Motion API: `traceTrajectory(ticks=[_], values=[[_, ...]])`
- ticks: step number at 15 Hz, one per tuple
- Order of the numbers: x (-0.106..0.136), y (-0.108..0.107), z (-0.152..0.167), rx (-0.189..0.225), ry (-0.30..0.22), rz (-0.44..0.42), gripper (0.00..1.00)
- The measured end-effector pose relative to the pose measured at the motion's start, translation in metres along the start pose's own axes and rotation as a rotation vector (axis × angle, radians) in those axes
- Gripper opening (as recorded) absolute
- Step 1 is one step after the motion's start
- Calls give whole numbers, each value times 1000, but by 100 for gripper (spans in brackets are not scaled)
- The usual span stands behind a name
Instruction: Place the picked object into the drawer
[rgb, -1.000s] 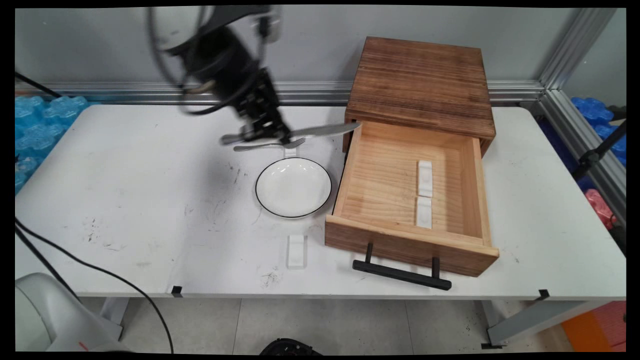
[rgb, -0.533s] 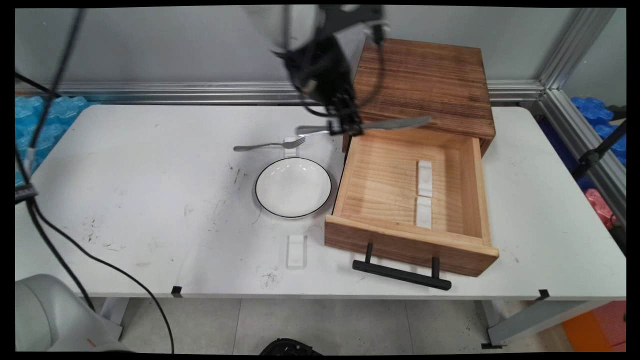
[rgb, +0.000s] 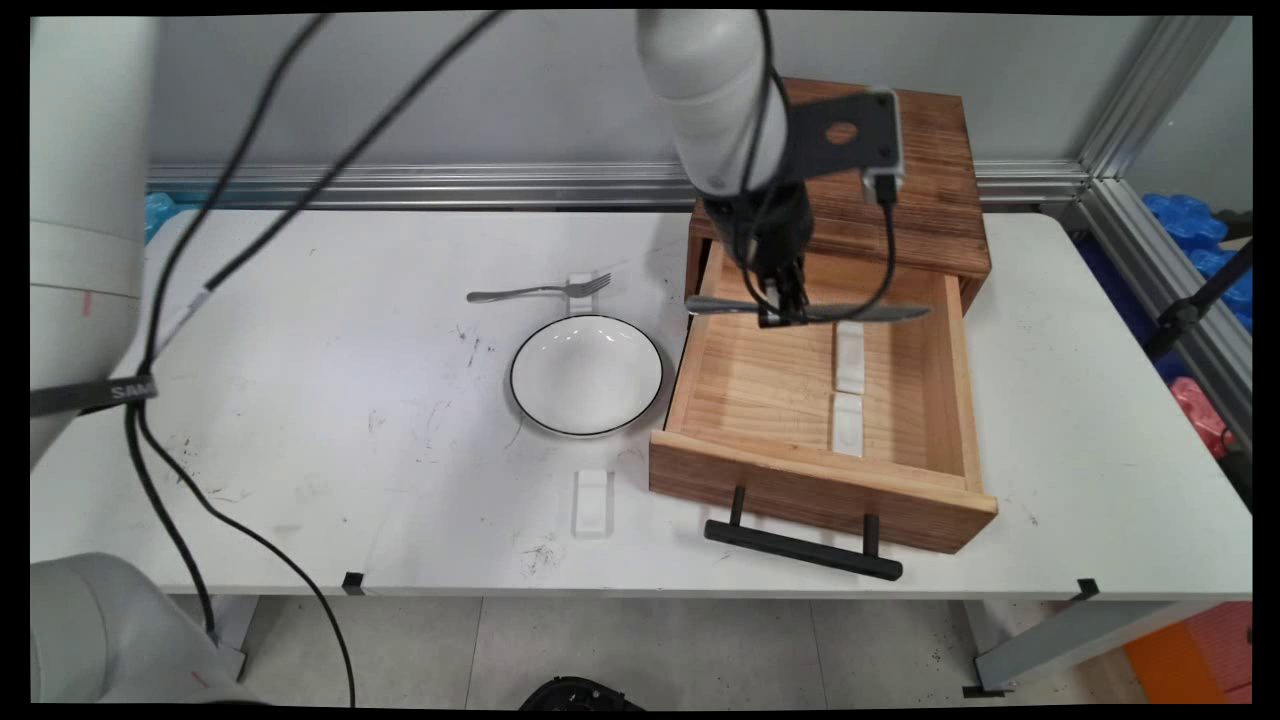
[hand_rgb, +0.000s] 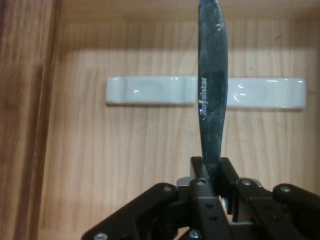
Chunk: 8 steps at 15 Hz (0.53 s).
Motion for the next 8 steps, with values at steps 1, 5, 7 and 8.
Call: traceTrajectory(ticks=[1,5,7,8], values=[[3,-1,10,-4,-7,10,0],[18,2,48,-22,-34,53,0],[23,5,61,-32,-46,67,0],[26,7,69,-38,-52,74,0]])
